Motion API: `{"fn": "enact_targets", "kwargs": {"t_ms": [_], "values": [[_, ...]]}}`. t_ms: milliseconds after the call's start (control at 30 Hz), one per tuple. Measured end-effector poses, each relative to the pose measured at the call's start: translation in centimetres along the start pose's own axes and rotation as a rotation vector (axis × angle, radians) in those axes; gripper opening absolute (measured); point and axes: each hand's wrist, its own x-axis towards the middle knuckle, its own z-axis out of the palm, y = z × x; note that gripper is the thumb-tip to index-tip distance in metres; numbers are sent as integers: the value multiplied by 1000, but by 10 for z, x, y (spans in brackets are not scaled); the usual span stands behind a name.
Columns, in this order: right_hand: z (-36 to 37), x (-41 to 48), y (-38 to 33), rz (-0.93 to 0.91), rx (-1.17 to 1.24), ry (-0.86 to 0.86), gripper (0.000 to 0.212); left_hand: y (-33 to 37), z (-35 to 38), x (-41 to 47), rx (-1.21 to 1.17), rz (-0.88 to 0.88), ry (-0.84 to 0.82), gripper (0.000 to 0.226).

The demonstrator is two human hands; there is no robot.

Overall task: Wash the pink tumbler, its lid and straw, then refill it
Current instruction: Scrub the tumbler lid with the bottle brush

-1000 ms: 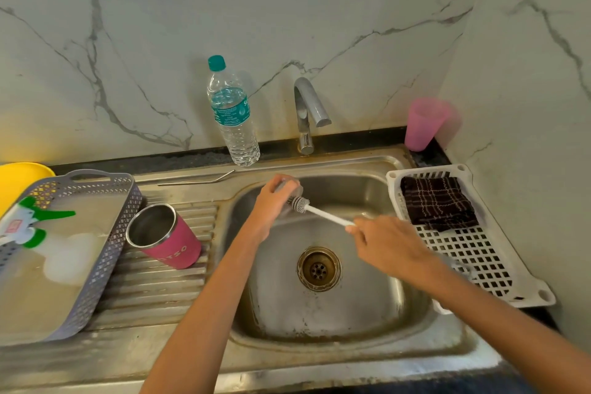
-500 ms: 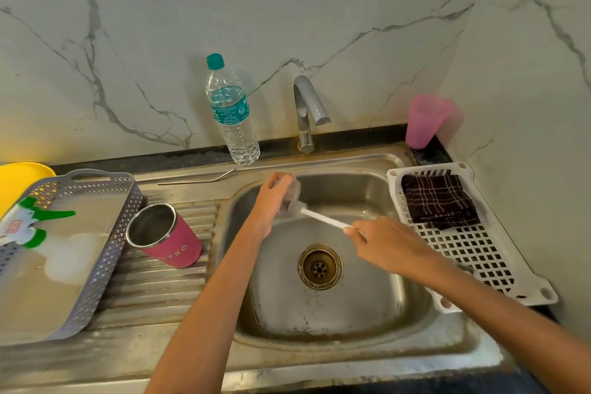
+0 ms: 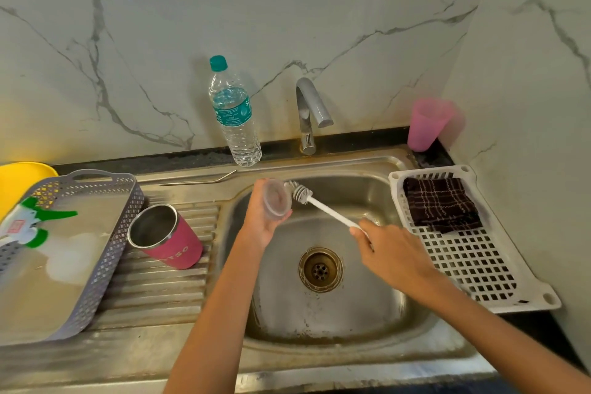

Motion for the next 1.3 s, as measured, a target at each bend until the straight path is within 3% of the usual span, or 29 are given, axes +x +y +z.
{"fn": "enact_targets", "kwargs": {"t_ms": [67, 333, 533, 700, 900, 1000, 1067, 1200, 1300], "values": [[0, -4, -2, 48, 103, -1, 35, 0, -6, 2, -156, -12, 19, 24], [16, 2, -14, 172, 543, -107, 43, -7, 1, -3, -371, -49, -48, 50], [18, 3, -23, 174, 597, -96, 43, -13, 10, -10, -498, -78, -41, 48], [18, 0, -27, 188, 639, -72, 43, -16, 19, -14, -373, -35, -3, 53], [14, -6, -21, 120, 620, -129, 33, -18, 17, -2, -69, -17, 303, 74], [18, -11, -21, 40, 613, -142, 24, -15, 19, 2, -23, -48, 386, 60], [22, -14, -22, 14, 605, -135, 20, -12, 22, 1, -11, -69, 383, 50], [29, -13, -24, 12, 530, -77, 20, -12, 24, -6, -56, -145, 293, 60], [29, -12, -25, 58, 499, -109, 25, -14, 28, -9, -101, -118, 260, 55]]}}
